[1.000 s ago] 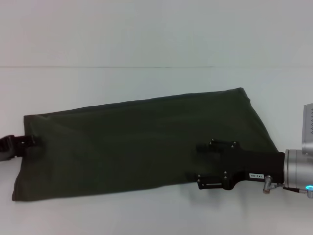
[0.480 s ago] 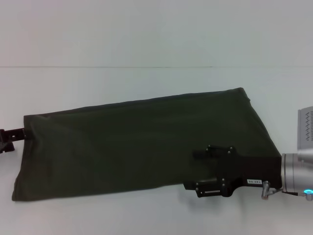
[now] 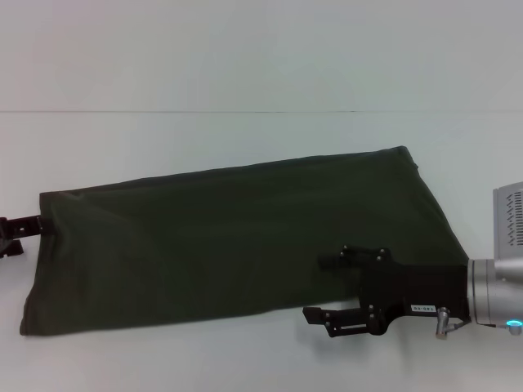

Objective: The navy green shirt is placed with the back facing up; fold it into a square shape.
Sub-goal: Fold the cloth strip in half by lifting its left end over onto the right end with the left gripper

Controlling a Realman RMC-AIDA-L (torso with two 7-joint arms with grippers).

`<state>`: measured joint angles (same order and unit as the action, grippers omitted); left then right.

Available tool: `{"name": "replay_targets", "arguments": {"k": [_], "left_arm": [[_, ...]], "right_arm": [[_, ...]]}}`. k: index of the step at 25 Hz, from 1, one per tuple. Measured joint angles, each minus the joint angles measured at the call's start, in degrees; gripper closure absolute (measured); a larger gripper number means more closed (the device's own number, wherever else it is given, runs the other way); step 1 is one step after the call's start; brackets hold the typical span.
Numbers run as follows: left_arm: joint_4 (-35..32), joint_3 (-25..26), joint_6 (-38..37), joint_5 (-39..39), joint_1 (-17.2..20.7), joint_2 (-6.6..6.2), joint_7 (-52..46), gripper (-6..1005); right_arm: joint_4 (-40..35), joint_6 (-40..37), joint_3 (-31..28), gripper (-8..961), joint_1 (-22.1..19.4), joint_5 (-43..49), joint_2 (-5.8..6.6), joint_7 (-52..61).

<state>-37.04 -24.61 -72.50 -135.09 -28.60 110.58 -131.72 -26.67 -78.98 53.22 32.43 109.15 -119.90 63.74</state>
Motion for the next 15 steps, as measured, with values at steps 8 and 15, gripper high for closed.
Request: {"name": "replay_targets", "arguments": {"k": [8,15], "left_arm": [[0.48,-0.79,1.83,-0.09,0.15,0.55,0.41,145],[1.0,-1.06,2.02,-0.09,-0.12,0.69,0.46,146]], "right_arm": [[0.23,0.16,0.04,37,0.0,0.0,-0.07,-0.01],[0.19,0.41,0.04,37,0.0,-0.04,-0.07,-0.02]]}}
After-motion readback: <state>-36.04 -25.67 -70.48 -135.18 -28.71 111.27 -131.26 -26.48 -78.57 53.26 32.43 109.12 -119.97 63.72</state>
